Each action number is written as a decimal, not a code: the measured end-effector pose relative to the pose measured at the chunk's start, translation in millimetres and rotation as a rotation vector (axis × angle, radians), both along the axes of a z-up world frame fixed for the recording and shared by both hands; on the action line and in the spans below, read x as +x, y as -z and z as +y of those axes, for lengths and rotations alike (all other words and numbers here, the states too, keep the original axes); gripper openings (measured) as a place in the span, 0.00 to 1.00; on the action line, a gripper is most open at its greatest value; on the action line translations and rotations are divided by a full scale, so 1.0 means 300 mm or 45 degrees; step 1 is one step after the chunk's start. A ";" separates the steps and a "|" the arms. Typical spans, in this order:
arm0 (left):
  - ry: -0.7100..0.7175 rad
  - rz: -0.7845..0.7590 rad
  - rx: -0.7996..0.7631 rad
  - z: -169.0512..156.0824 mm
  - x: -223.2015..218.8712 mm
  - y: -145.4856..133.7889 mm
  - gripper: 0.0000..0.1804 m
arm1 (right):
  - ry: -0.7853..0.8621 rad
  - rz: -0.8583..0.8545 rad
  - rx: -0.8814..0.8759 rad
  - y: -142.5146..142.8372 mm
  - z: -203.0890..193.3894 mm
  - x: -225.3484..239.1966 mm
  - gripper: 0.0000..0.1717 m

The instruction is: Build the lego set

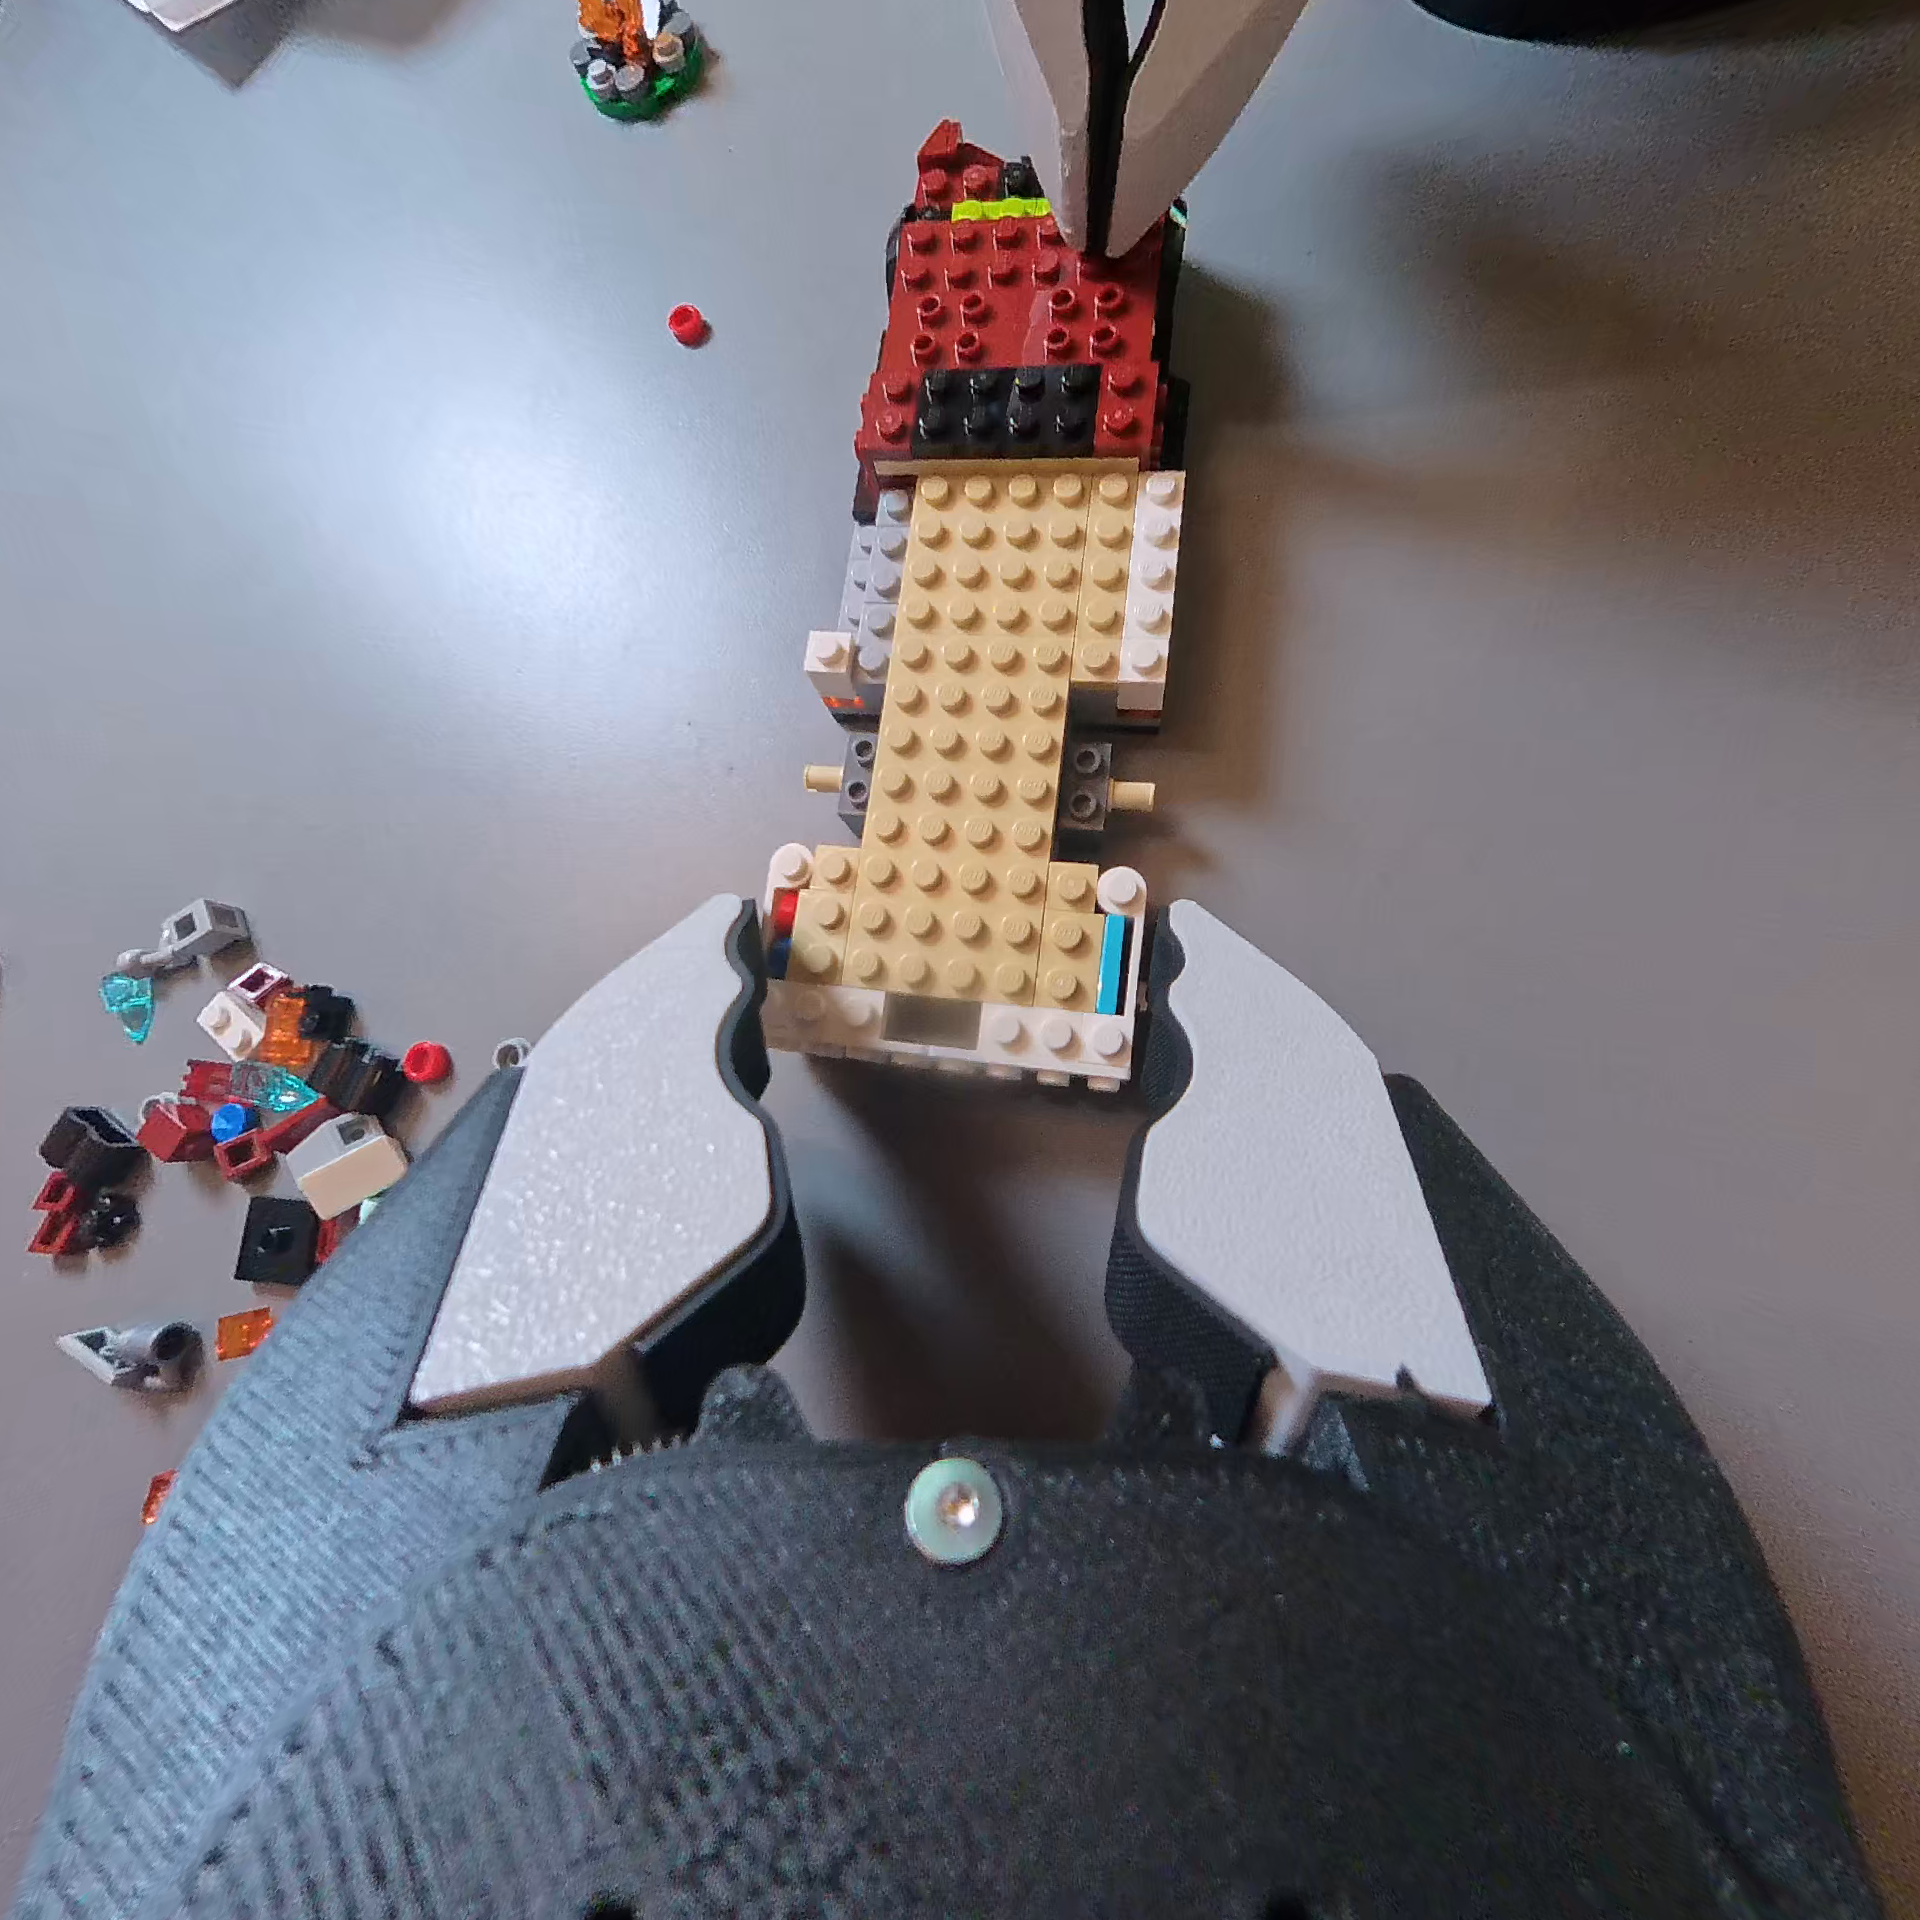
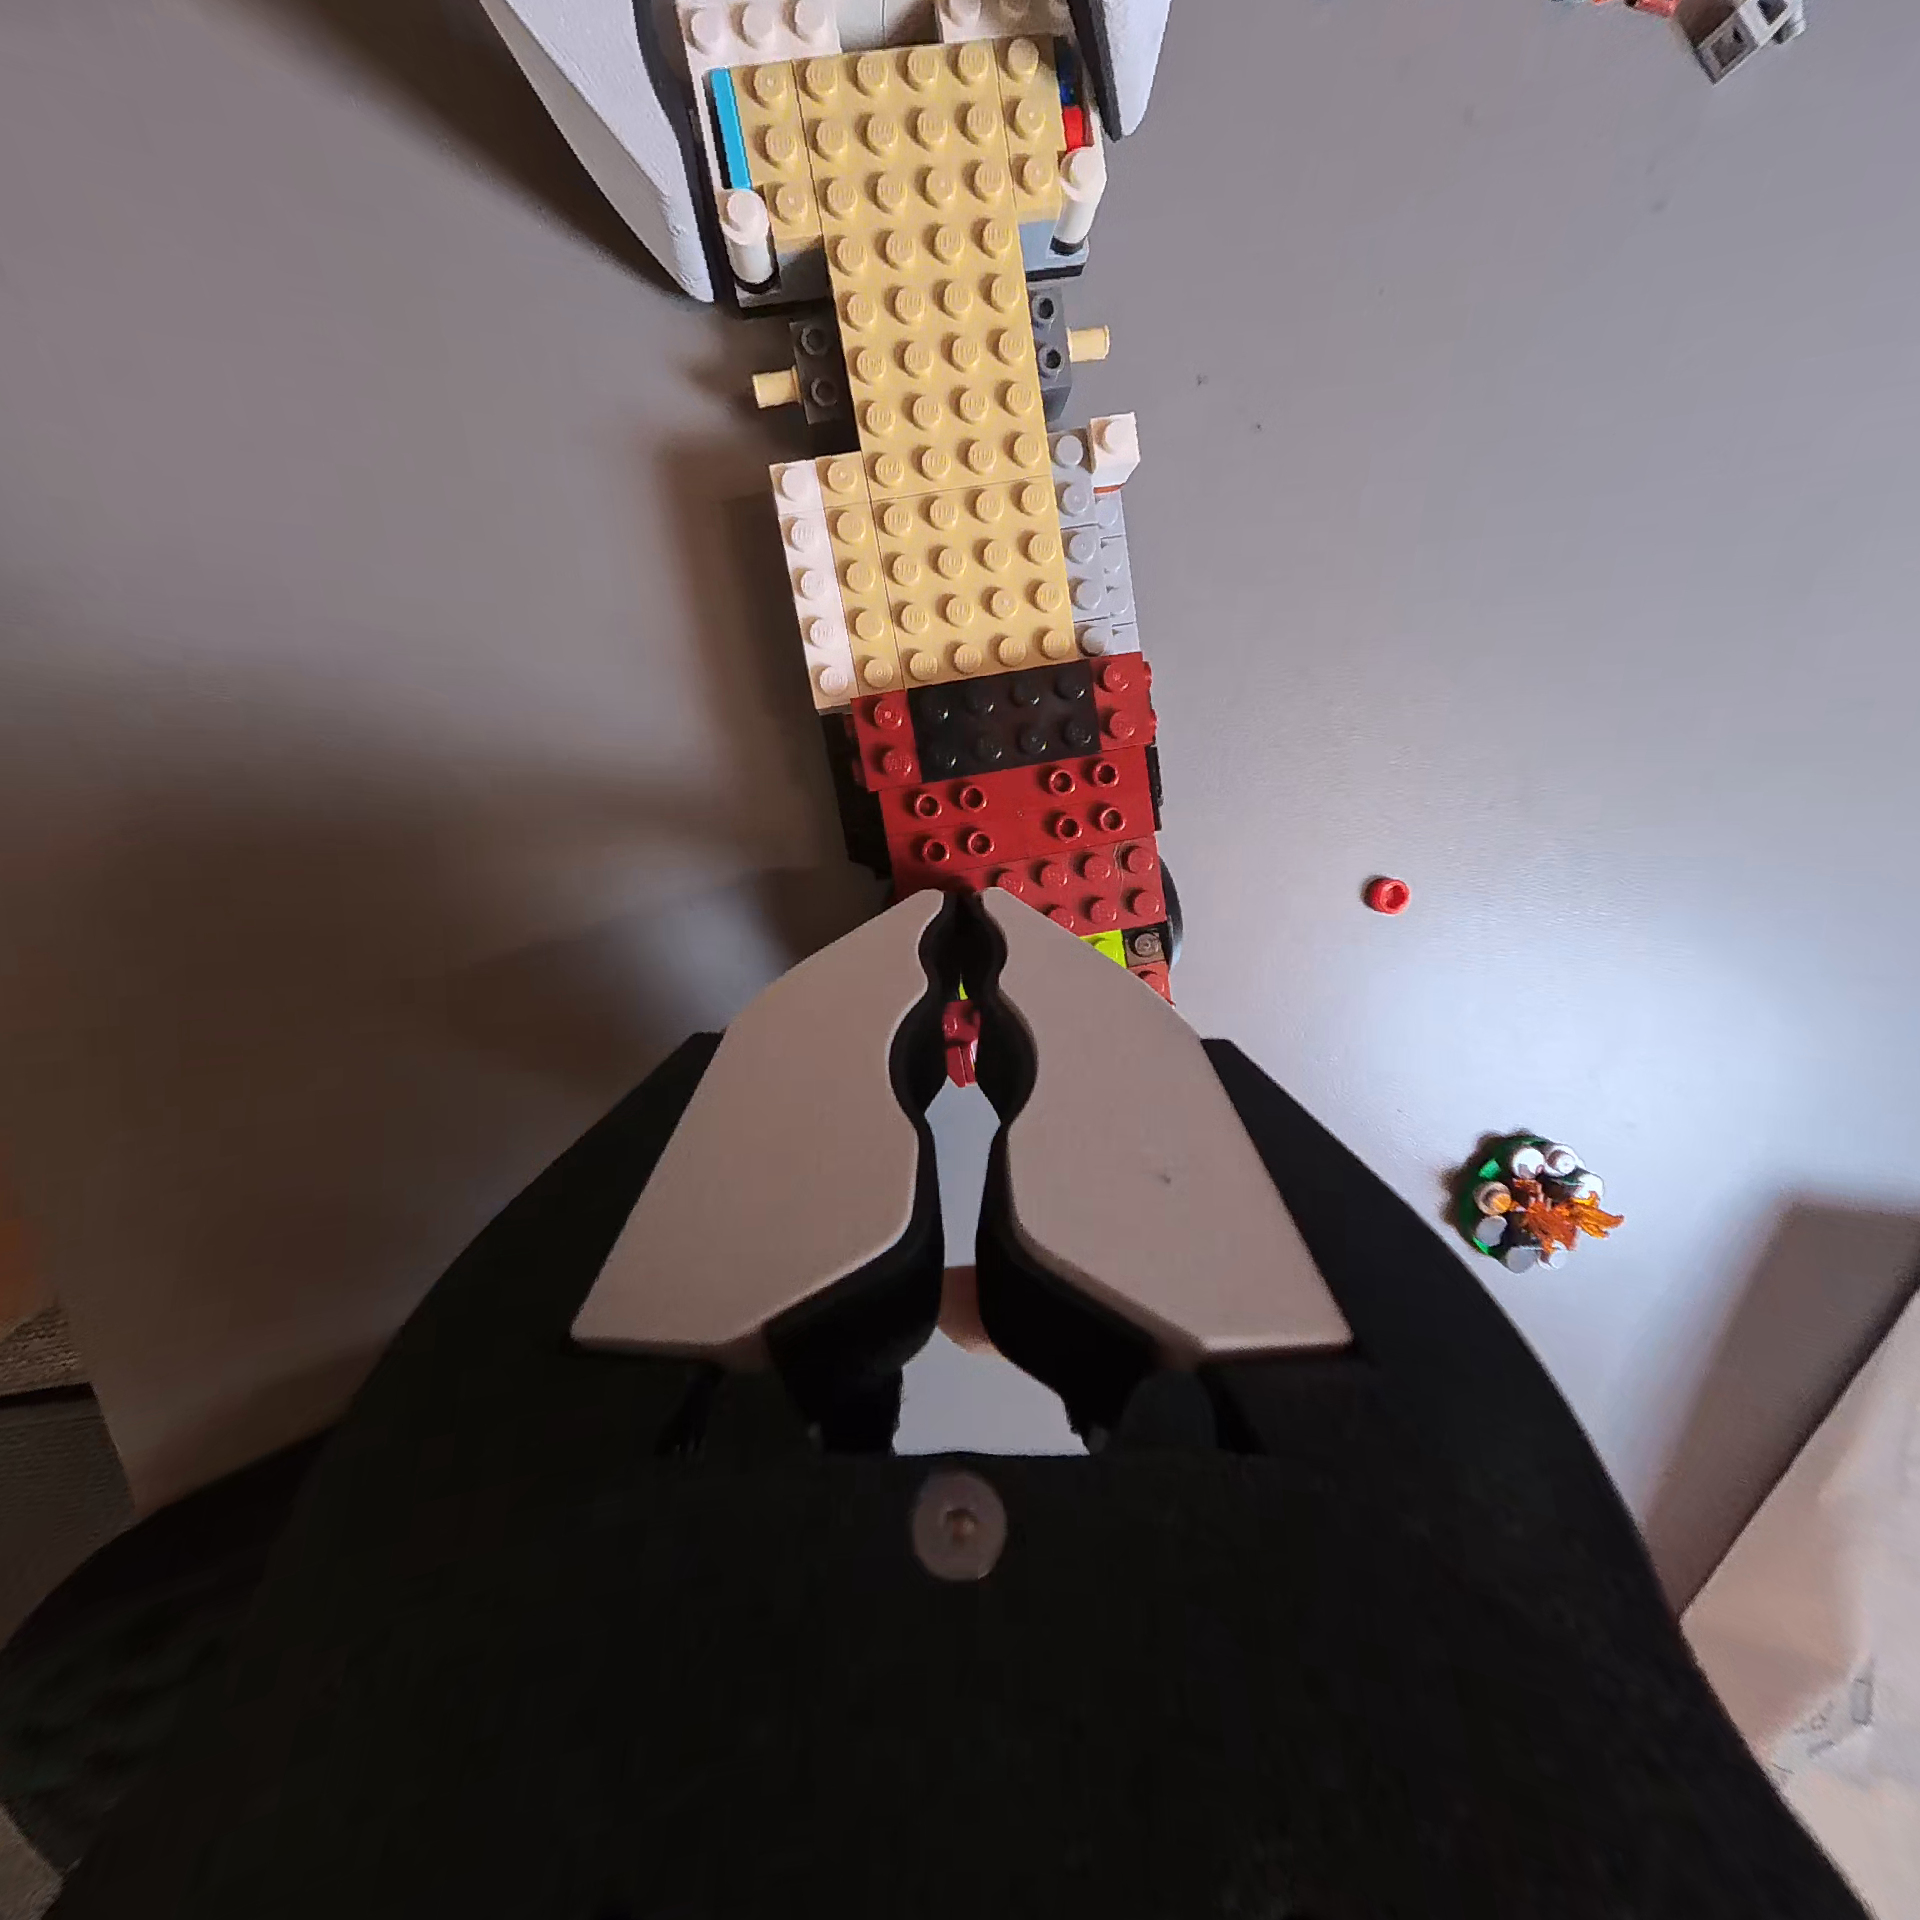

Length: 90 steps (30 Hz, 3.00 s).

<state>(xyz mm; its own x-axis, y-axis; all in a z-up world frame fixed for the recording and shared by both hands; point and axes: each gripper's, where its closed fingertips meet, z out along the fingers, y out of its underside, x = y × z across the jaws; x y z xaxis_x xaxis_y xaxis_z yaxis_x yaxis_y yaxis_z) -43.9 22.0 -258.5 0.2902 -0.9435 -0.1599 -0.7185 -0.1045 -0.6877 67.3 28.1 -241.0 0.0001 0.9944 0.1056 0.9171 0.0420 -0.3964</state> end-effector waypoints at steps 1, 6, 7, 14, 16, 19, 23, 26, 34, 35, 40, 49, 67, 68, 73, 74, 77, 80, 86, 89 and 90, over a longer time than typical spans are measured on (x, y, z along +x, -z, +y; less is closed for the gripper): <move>-0.001 -0.001 0.000 0.000 0.000 0.000 0.39 | -0.001 -0.001 0.014 0.000 0.000 0.000 0.00; 0.001 0.006 0.000 0.002 -0.005 0.000 0.39 | 0.068 0.135 -0.041 -0.004 0.003 -0.012 0.00; 0.002 0.003 -0.001 0.002 -0.006 0.000 0.39 | 0.088 0.175 -0.064 -0.006 0.006 -0.013 0.00; 0.002 0.005 0.004 0.003 -0.005 0.000 0.39 | 0.207 0.350 -0.140 -0.039 0.079 -0.008 0.06; 0.002 0.001 0.006 0.003 -0.005 0.000 0.39 | 0.179 0.370 -0.147 -0.037 0.080 -0.011 0.10; 0.011 -0.004 0.012 0.003 -0.005 -0.001 0.39 | 0.097 0.394 -0.132 -0.044 0.062 -0.007 0.22; 0.029 -0.009 0.016 0.005 -0.006 -0.001 0.39 | -0.022 0.271 -0.030 -0.001 0.043 0.024 0.37; 0.042 -0.013 0.023 0.006 -0.006 -0.001 0.39 | -0.065 0.202 -0.014 0.031 0.038 0.020 0.41; 0.052 -0.008 0.045 0.009 -0.019 -0.004 0.39 | -0.117 0.167 0.015 0.056 0.053 0.002 0.36; 0.055 -0.006 0.056 0.011 -0.023 -0.010 0.39 | -0.118 0.182 0.019 0.052 0.056 -0.003 0.36; 0.053 -0.091 0.018 0.008 -0.038 -0.063 0.39 | -0.115 0.259 -0.021 0.010 0.051 -0.023 0.36; 0.036 0.018 0.016 0.010 -0.059 -0.003 0.40 | -0.124 0.223 -0.013 0.059 0.065 -0.038 0.36; -0.494 -0.814 0.478 0.239 -0.269 -0.584 0.00 | 0.423 1.253 0.799 -0.690 0.844 -0.204 0.04; -0.535 -0.781 0.508 0.261 -0.285 -0.603 0.00 | 0.442 1.282 0.828 -0.713 0.905 -0.218 0.00; -0.703 -0.503 0.586 0.462 -0.354 -0.697 0.02 | 0.584 1.264 1.008 -0.758 1.157 -0.252 0.13; -0.734 -0.431 0.620 0.525 -0.370 -0.717 0.05 | 0.601 1.249 1.015 -0.757 1.184 -0.260 0.20; -0.784 -0.205 0.625 0.726 -0.391 -0.718 0.13 | 0.612 1.224 1.063 -0.768 1.223 -0.286 0.32; -0.824 0.021 0.640 0.903 -0.406 -0.665 0.18 | 0.583 1.162 1.123 -0.774 1.236 -0.315 0.35; -0.835 0.234 0.736 1.057 -0.408 -0.589 0.01 | 0.580 1.089 1.132 -0.760 1.272 -0.342 0.38; -0.912 0.034 0.714 1.049 -0.422 -0.614 0.01 | 0.611 1.071 1.120 -0.742 1.297 -0.341 0.38; -0.969 -0.119 0.667 1.040 -0.435 -0.630 0.01 | 0.625 1.076 1.109 -0.736 1.304 -0.340 0.39</move>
<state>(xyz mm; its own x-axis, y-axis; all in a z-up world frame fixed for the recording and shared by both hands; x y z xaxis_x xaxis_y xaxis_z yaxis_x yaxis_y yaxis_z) -174.4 334.1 -69.4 0.8345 -0.3076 -0.4570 -0.5235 -0.1845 -0.8318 -34.7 419.4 -20.1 0.7231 0.4780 0.4987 0.3927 0.3095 -0.8660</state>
